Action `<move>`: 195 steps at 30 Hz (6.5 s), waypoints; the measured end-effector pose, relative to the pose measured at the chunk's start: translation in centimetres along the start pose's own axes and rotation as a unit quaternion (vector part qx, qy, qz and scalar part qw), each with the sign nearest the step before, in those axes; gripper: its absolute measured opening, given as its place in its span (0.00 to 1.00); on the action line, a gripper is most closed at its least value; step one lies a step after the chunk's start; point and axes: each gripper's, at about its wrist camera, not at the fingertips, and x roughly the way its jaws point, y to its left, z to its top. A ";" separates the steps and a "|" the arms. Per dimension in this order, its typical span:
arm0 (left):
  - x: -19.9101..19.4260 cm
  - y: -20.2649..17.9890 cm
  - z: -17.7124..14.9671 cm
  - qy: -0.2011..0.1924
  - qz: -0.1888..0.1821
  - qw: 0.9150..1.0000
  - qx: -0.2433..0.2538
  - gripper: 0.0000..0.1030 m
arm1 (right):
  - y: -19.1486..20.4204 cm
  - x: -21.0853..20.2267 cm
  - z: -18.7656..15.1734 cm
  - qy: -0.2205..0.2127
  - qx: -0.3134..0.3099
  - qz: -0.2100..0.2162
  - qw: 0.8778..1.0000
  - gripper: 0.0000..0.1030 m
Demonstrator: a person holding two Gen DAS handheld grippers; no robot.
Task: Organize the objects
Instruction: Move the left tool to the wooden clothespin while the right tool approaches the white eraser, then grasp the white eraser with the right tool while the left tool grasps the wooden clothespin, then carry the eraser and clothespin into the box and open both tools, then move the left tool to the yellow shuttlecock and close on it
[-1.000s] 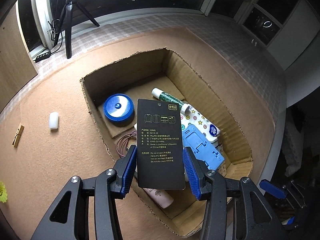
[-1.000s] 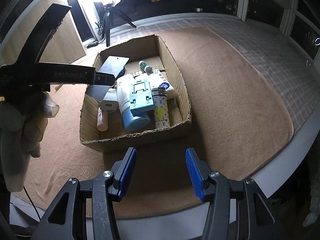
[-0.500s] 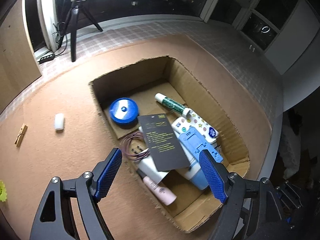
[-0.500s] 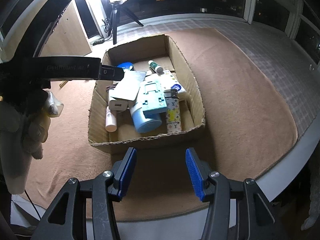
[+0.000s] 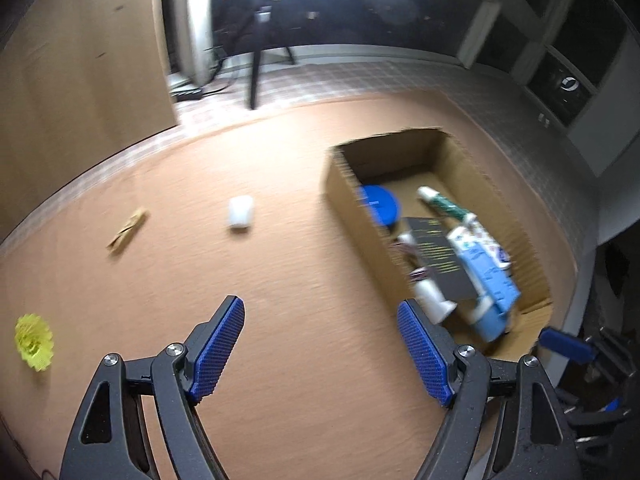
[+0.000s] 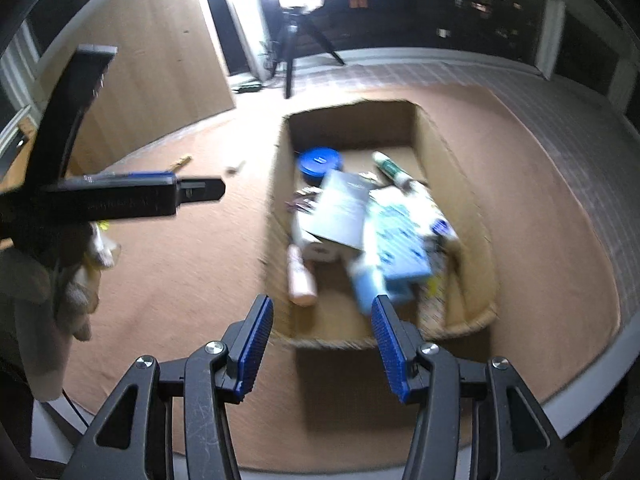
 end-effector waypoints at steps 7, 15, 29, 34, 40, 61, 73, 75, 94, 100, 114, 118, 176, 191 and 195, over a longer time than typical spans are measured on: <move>-0.7 6.0 -1.4 0.002 0.032 0.999 -0.031 0.78 | 4.0 1.6 3.3 -0.006 -0.034 0.031 0.999 0.46; -0.8 12.5 -1.5 -0.001 0.062 0.996 -0.057 0.71 | 7.9 4.6 7.7 -0.006 -0.034 0.066 0.997 0.49; 2.7 17.6 1.7 -0.003 0.065 0.996 -0.061 0.66 | 11.1 13.5 13.3 0.055 -0.008 0.085 0.995 0.49; 4.5 18.2 2.9 0.000 0.076 0.996 -0.053 0.61 | 10.5 17.0 15.1 0.078 0.025 0.078 0.994 0.49; 6.4 18.6 4.4 0.006 0.079 0.996 -0.048 0.59 | 11.2 19.6 16.4 0.092 0.026 0.049 0.994 0.48; 9.5 19.1 5.7 0.024 0.090 0.995 -0.045 0.13 | 13.0 22.6 17.4 0.099 -0.045 -0.031 0.994 0.21; 7.4 18.0 1.3 0.022 0.066 0.995 -0.074 0.13 | 11.9 20.4 14.5 0.091 -0.053 0.006 0.994 0.15; 6.9 17.5 0.1 0.022 0.062 0.995 -0.077 0.13 | 11.5 20.0 13.7 0.091 -0.052 0.013 0.994 0.15; 2.7 12.8 -6.8 0.007 0.042 0.994 -0.104 0.13 | 7.6 14.1 8.9 0.060 -0.005 0.088 0.994 0.08; 1.4 11.7 -7.0 -0.005 0.033 0.994 -0.099 0.13 | 5.7 11.4 8.2 0.049 0.033 0.123 0.991 0.08; -0.9 5.3 -3.1 -0.035 -0.005 0.999 -0.041 0.13 | 0.4 4.5 6.6 -0.006 0.043 0.084 0.996 0.08; -0.6 2.8 -1.8 -0.036 -0.017 0.999 -0.023 0.13 | -1.6 3.7 6.0 -0.010 0.053 0.070 0.996 0.08; 3.3 -6.4 3.4 -0.027 -0.048 0.998 0.037 0.66 | -7.3 1.7 3.6 -0.016 0.075 0.031 0.997 0.52; -1.7 4.5 0.0 -0.043 0.003 0.999 -0.032 0.66 | -0.1 2.8 4.9 -0.012 0.028 0.062 0.998 0.52; -2.7 8.1 -1.2 -0.044 0.018 0.997 -0.060 0.66 | 2.2 3.4 5.2 -0.007 0.013 0.072 0.997 0.52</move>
